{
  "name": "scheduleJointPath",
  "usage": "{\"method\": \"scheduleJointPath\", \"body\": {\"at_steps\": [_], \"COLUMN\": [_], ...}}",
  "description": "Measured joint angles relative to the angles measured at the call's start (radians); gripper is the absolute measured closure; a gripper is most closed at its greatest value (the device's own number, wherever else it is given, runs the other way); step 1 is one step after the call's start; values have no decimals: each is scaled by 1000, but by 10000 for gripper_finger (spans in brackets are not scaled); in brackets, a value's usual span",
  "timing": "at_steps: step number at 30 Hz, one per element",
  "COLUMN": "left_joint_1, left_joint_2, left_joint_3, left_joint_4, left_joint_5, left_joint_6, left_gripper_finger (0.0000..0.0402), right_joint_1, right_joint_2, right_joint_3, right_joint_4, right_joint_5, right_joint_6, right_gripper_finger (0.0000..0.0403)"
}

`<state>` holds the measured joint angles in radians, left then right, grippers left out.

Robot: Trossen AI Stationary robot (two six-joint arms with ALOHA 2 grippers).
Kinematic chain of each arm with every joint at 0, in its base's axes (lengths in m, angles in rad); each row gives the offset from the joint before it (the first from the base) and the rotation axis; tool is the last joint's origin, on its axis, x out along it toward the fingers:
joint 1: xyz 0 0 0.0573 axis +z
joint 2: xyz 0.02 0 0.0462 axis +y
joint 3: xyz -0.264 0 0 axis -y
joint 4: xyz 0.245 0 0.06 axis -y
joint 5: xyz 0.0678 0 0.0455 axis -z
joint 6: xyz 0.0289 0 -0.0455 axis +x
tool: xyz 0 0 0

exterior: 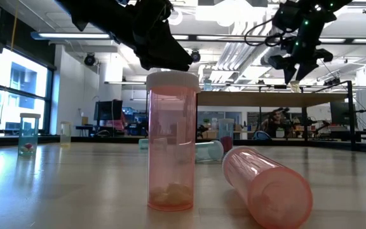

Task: Pick and place medicine bottles onto shelf by color
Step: Put the middle yellow pill bottle on the shelf, then put the top pink pill bottle on the shelf

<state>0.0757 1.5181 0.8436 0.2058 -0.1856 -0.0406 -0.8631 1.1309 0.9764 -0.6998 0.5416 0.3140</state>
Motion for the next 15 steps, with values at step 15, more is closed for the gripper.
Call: {"method": "scheduleJointPath", "body": {"at_steps": [15], "left_joint_1": [1], "left_joint_2": [0], "left_joint_3": [0], "left_joint_4": [-34], "left_joint_5": [33], "left_joint_6": [16], "left_gripper_finger": [202], "right_joint_1": [69], "right_joint_2": [-112], "right_joint_3": [33], "right_joint_4": [27], "right_joint_5": [-52], "right_joint_6": [-131], "right_gripper_finger": [242]}}
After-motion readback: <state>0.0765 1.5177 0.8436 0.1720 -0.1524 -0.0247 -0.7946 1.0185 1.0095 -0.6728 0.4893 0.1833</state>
